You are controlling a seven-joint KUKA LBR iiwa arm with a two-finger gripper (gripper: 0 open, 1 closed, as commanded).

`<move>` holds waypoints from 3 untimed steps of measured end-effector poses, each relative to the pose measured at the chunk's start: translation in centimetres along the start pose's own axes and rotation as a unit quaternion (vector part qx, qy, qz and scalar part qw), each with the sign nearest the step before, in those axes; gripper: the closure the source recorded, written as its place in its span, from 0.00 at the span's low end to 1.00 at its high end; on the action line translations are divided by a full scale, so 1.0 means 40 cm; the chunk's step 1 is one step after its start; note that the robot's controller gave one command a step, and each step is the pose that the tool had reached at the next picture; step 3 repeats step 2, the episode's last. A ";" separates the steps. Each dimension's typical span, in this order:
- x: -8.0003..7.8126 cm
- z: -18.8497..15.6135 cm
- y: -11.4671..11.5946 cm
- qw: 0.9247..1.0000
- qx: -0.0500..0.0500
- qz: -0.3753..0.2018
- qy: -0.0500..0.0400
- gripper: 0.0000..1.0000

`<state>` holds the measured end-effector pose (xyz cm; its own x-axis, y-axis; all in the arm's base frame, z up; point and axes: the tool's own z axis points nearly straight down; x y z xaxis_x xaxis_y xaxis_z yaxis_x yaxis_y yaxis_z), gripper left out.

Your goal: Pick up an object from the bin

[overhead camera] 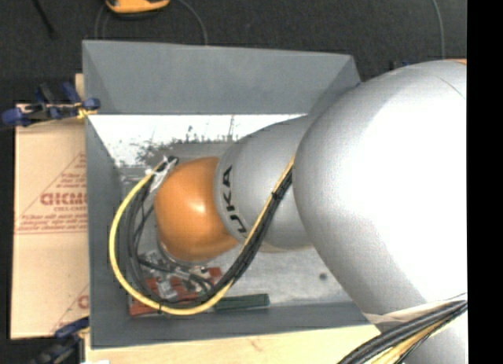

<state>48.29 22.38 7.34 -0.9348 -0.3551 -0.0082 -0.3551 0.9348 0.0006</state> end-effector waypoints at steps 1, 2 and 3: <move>0.000 0.000 0.000 1.000 0.000 0.001 0.000 1.00; -0.108 -0.464 -0.146 1.000 0.001 -0.007 -0.002 1.00; -0.108 -0.464 -0.146 1.000 0.001 -0.007 -0.002 1.00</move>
Offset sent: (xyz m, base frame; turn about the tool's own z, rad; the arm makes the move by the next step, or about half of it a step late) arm 0.0561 -0.0387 0.1814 -0.0175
